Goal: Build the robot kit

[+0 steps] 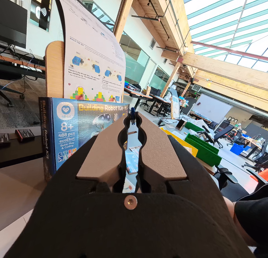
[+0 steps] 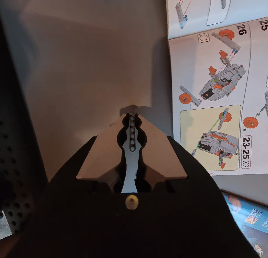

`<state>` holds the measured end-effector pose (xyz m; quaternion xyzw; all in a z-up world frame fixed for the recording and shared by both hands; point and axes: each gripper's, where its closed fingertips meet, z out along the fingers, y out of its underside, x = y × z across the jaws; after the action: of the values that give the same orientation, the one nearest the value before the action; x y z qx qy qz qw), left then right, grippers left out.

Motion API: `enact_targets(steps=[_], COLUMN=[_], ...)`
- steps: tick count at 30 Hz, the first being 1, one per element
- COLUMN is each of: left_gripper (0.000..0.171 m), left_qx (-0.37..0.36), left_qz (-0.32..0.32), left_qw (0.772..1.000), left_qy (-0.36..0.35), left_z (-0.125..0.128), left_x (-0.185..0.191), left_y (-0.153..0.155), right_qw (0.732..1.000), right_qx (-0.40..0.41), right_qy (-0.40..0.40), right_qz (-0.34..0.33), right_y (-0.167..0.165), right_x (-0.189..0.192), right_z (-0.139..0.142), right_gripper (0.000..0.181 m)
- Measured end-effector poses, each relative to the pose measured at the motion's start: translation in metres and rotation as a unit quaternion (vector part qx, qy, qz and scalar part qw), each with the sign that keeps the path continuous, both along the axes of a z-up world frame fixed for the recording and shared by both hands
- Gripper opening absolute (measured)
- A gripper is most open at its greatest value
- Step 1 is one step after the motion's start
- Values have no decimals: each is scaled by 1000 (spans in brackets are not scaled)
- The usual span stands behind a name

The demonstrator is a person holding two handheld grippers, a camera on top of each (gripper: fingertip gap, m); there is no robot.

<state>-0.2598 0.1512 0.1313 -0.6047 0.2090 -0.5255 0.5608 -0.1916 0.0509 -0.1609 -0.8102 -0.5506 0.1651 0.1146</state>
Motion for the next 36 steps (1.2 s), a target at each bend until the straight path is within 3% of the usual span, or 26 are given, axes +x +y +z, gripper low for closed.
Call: enact_targets(steps=[9,23,27,30,31,33,34,36], left_gripper=[5,5,5,5,6,5,6,5], left_qx=[-8,-21,3,21,26,29,29,39], left_qz=[13,18,63,90,95,100,94,69], left_qw=[1000,999,998,995,994,993,993,989], left_qy=[1,18,20,-32,-52,-64,-66,-129], left_z=[-2,-11,-7,11,17,18,18,35], left_x=[-7,-1,-12,-36,-44,-51,-51,-58], left_y=[5,9,14,14,12,11,12,2], right_qw=[997,995,997,995,983,932,890,778], right_qx=[25,35,25,33,31,19,16,15], right_qy=[-73,-91,-54,96,177,349,444,620], right_qz=[19,32,40,-8,-37,-96,-102,-95], right_y=[-4,-8,-11,10,22,43,46,42], right_x=[9,4,2,1,0,4,8,42], right_z=[-6,-8,-1,38,59,105,136,210], right_gripper=[6,5,5,5,5,5,5,5])
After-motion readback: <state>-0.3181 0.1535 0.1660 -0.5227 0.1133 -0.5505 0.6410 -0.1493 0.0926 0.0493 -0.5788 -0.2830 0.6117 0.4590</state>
